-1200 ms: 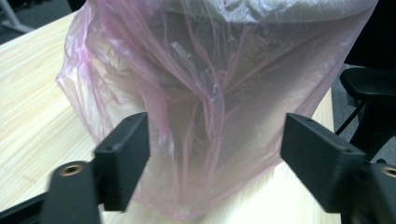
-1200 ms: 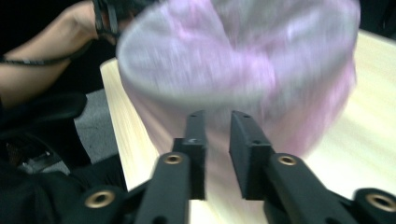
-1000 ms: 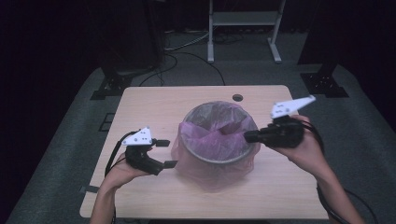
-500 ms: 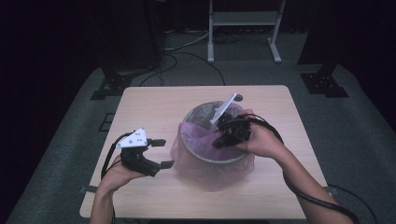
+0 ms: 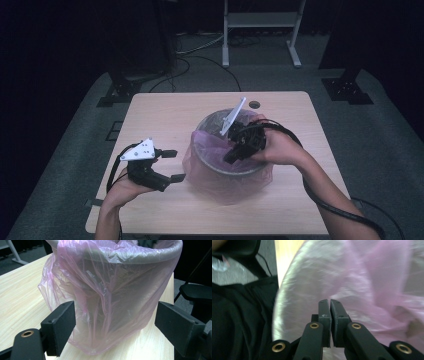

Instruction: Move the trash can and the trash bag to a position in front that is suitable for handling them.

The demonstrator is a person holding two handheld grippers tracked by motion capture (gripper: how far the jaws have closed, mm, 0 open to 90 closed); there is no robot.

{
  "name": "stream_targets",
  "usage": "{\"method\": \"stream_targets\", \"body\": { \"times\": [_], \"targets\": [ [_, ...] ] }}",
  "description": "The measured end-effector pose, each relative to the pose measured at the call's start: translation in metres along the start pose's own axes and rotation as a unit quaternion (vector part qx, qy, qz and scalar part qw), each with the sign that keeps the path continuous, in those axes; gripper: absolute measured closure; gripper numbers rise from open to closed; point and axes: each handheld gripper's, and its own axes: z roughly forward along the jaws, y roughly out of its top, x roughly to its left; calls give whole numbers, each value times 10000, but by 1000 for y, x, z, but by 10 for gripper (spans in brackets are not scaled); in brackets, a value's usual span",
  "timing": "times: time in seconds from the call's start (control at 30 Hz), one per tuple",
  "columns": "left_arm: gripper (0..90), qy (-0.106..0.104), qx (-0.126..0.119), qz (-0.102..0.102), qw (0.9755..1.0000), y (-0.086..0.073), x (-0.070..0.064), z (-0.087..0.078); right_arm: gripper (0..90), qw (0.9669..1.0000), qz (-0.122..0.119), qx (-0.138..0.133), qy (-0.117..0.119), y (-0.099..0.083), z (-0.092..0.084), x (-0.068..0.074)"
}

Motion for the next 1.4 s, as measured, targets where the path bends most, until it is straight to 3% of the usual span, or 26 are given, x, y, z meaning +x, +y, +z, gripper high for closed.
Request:
{"method": "stream_targets", "body": {
  "times": [0.1,0.23,0.4,0.47,0.5,0.7,0.8,0.87,1.03,1.17,1.2,1.4],
  "targets": [
    [157,7,0,2,10000,0,1,-1,873,9997,196,-18,-107,0,-2,-18],
    [157,-7,-45,7,10000,0,1,-1,876,9979,437,276,-396,9,8,-42],
    [157,-23,-88,-37,10000,-1,2,-1,879,9927,459,739,-840,33,30,-61],
    [157,-29,-84,-17,10000,-1,2,-1,879,9916,422,796,-925,38,34,-64],
    [157,-33,-96,-12,9999,-1,2,-2,888,9892,381,867,-1123,47,40,-70],
    [157,-3,-167,-24,9999,-2,2,-7,900,9853,380,762,-1484,54,42,-82],
    [157,3,-188,-38,9998,-3,2,-10,898,9864,485,640,-1436,52,40,-86],
    [157,9,-197,-45,9998,-3,2,-10,896,9874,503,563,-1390,50,37,-84],
    [157,-19,-188,-29,9998,-2,1,-8,875,9915,353,267,-1223,44,21,-57],
    [157,-38,-208,-24,9998,-2,1,-8,877,9941,256,341,-1000,45,28,-43],
    [157,-43,-208,-22,9998,-2,1,-8,877,9954,132,474,-827,45,36,-33],
    [157,-57,-190,-20,9998,-1,1,-7,867,9961,-81,726,-491,44,47,-8]
  ]
}}
